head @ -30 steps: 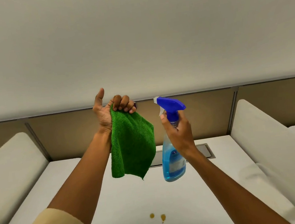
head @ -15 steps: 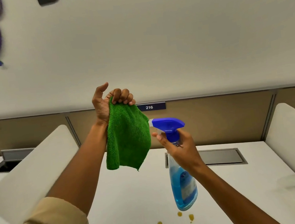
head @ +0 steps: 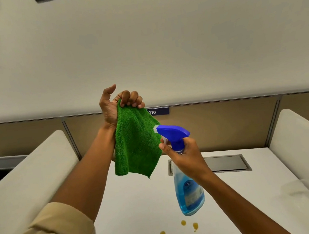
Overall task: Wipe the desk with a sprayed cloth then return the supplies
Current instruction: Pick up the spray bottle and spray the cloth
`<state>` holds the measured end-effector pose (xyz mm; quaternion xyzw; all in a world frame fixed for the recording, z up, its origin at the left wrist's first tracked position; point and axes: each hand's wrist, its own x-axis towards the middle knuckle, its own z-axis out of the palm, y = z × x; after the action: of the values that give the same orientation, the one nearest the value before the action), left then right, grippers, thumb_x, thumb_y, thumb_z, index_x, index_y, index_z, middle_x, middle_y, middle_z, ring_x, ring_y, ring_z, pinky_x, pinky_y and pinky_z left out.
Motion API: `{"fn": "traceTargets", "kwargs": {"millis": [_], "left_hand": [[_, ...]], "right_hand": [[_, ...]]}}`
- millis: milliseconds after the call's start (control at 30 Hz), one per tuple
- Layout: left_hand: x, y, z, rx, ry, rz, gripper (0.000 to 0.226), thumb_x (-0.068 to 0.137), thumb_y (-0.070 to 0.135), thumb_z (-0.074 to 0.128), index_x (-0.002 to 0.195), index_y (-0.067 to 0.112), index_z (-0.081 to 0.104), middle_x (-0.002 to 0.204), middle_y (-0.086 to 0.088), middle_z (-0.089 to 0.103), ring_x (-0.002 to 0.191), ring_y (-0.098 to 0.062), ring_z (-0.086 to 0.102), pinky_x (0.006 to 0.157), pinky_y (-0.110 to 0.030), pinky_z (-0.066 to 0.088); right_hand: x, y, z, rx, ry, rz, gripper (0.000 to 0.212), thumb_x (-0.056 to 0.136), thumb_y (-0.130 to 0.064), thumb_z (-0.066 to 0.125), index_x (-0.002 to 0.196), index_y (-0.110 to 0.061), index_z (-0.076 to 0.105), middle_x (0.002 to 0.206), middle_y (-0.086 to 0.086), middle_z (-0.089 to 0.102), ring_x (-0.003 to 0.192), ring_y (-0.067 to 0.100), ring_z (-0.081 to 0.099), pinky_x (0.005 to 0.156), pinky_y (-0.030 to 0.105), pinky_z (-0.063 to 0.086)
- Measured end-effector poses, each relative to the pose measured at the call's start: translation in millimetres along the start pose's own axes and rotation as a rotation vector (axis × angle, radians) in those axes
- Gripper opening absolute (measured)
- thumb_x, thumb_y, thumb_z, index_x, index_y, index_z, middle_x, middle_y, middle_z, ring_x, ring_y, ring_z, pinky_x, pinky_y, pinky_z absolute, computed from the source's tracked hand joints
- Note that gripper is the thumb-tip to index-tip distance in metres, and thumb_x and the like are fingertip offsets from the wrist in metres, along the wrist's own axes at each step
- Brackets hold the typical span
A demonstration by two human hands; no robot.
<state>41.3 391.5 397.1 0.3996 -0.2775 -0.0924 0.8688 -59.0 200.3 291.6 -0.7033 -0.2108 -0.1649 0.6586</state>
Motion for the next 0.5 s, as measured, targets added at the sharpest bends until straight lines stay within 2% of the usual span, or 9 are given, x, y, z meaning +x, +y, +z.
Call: {"fn": "traceTargets", "kwargs": {"millis": [133, 267, 400, 500], "left_hand": [[5.9, -8.8, 4.7, -0.022, 0.019, 0.001, 0.048, 0.082, 0.048, 0.037, 0.049, 0.016, 0.023, 0.061, -0.002, 0.019, 0.067, -0.021, 0.016, 0.063, -0.034, 0.027], [12.2, -18.4, 11.2, -0.032, 0.006, -0.006, 0.048, 0.082, 0.048, 0.036, 0.049, 0.016, 0.023, 0.061, -0.002, 0.019, 0.065, -0.02, 0.019, 0.063, -0.034, 0.027], [19.4, -26.2, 18.9, -0.043, -0.003, -0.012, 0.048, 0.081, 0.048, 0.038, 0.049, 0.016, 0.022, 0.061, -0.002, 0.018, 0.067, -0.021, 0.015, 0.063, -0.033, 0.027], [24.5, -29.9, 22.9, -0.046, -0.009, -0.015, 0.048, 0.081, 0.048, 0.038, 0.05, 0.015, 0.022, 0.061, -0.002, 0.019, 0.068, -0.021, 0.014, 0.064, -0.033, 0.027]], "right_hand": [[-1.9, -0.4, -8.9, -0.055, 0.051, -0.012, 0.008, 0.086, -0.035, 0.07, 0.089, -0.039, 0.063, 0.077, -0.007, 0.065, 0.075, 0.012, 0.063, 0.07, 0.017, 0.052], [-3.8, 1.4, -18.0, -0.13, 0.099, 0.019, 0.012, 0.086, -0.037, 0.069, 0.086, -0.028, 0.06, 0.07, 0.002, 0.061, 0.068, 0.017, 0.059, 0.066, 0.022, 0.051], [-5.5, 1.6, -26.7, -0.197, 0.116, 0.024, 0.021, 0.087, -0.035, 0.069, 0.084, -0.016, 0.061, 0.064, 0.003, 0.056, 0.062, 0.017, 0.055, 0.063, 0.027, 0.049], [-6.1, 3.5, -34.2, -0.235, 0.129, 0.04, 0.025, 0.087, -0.034, 0.069, 0.084, -0.01, 0.062, 0.064, 0.002, 0.058, 0.061, 0.016, 0.055, 0.062, 0.024, 0.048]]}}
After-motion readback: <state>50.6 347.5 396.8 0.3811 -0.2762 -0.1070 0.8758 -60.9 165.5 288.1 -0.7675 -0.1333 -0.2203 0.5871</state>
